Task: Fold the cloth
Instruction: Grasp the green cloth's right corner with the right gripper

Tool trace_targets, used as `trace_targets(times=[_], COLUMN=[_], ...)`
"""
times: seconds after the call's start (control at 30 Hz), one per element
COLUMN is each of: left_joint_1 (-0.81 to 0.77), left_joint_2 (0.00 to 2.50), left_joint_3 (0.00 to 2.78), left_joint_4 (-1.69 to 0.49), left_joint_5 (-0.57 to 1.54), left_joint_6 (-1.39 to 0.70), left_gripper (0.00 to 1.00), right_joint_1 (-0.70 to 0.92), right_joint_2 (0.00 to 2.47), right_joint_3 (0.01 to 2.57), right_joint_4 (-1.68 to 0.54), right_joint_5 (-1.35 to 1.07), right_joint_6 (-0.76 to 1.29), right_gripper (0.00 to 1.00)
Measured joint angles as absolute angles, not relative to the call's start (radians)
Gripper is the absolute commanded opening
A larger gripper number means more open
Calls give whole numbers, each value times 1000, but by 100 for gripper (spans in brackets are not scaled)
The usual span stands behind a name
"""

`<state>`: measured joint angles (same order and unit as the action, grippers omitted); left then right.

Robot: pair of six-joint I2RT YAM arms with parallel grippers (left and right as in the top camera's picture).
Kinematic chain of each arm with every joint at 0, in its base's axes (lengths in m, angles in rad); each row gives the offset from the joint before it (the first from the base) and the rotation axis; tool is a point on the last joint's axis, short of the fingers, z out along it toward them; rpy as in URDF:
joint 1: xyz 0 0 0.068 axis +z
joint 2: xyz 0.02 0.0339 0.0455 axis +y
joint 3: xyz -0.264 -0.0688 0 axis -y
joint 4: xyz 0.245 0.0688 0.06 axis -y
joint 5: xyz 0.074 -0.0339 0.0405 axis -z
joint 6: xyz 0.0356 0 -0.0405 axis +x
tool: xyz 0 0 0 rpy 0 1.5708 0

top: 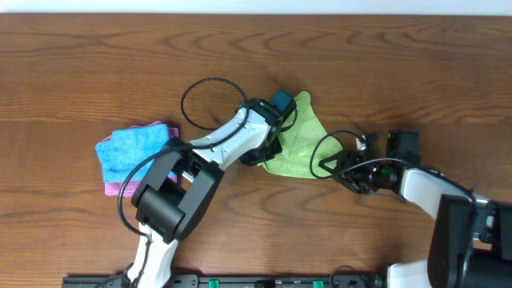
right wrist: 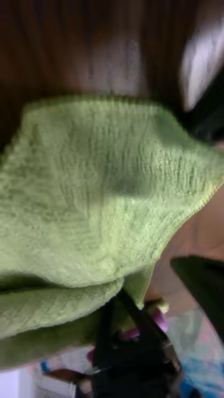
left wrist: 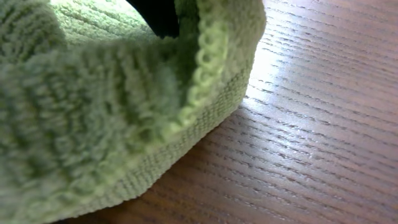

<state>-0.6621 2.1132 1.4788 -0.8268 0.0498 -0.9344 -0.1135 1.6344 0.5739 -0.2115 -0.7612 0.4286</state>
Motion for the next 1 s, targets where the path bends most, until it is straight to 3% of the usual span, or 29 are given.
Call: trace_targets(times=[0.03, 0.17, 0.23, 0.33, 0.4, 0.5, 0.77, 1.0], left_joint_1=[-662, -662, -662, -662, -662, -662, -662, -663], left_joint_2=[2113, 2113, 2113, 2113, 2113, 2113, 2113, 2088], left_joint_3=[1479, 1479, 1479, 1479, 1478, 1478, 1478, 1478], left_joint_4=[-827, -827, -828, -828, -828, -827, -839, -880], left_joint_5=[50, 50, 50, 51, 52, 54, 57, 124], left_joint_6=[-934, -934, -934, -931, -926, -917, -838, -784], left_gripper=[17, 17, 17, 16, 15, 6, 6, 6], right_joint_1=[-113, -113, -113, -113, -113, -113, -112, -98], right_joint_2=[1636, 1639, 1640, 1640, 1642, 1645, 1621, 1419], right_joint_3=[574, 572, 572, 567, 565, 559, 559, 514], right_joint_4=[-204, -177, -170, -160, -146, -130, -152, -366], right_joint_5=[-735, -702, -695, -675, -654, -630, -604, -480], right_joint_6=[436, 436, 436, 434, 433, 436, 436, 433], right_gripper=[36, 35, 29, 18, 1, 1, 1, 0])
